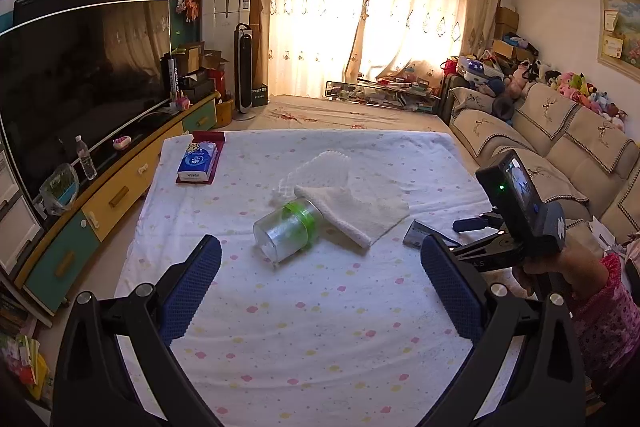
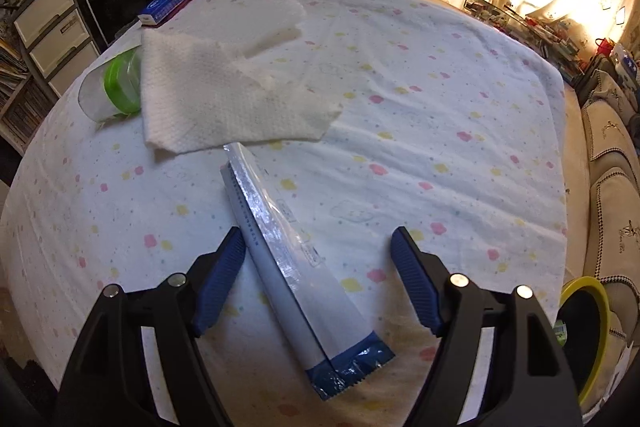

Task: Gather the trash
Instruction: 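Grasp the toothpaste tube with the right gripper and lift it, then carry the toothpaste tube over the yellow bin and open the right gripper, then lower the left gripper onto the clear green-banded plastic cup and grasp it, then carry the plastic cup over the yellow bin and open the left gripper, then move the right gripper to the white wipe and pinch it, then carry the white wipe over the yellow bin and open the right gripper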

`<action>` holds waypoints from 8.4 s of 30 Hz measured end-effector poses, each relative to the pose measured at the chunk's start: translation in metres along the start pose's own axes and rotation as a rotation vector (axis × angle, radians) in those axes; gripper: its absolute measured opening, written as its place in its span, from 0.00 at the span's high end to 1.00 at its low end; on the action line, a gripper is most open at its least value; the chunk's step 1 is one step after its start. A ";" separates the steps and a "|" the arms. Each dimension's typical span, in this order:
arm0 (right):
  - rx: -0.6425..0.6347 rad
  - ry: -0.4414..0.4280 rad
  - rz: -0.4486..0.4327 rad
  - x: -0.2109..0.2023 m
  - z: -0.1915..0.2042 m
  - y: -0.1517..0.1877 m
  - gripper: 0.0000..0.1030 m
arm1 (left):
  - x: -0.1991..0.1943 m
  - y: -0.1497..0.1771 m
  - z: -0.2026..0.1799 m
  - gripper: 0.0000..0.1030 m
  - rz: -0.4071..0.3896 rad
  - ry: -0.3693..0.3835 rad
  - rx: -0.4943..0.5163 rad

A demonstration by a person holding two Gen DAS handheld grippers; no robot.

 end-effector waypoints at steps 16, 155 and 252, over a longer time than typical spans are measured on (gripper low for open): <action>-0.040 -0.033 -0.023 -0.021 0.028 0.025 0.70 | 0.006 0.001 -0.007 0.05 0.006 0.012 -0.001; 0.703 0.401 -0.182 -0.164 -0.269 0.242 0.43 | 0.159 0.021 -0.437 0.50 0.336 0.653 0.651; -0.030 -0.193 -0.135 -0.043 0.094 -0.037 0.93 | 0.038 0.026 0.059 0.05 0.053 -0.190 -0.029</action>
Point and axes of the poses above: each gripper's, at about its wrist camera, not at the fingertips, and x roughly the way its jaws point, z to its left, y to its underside, the point moved 10 cm from there along x, roughly the way its jaws point
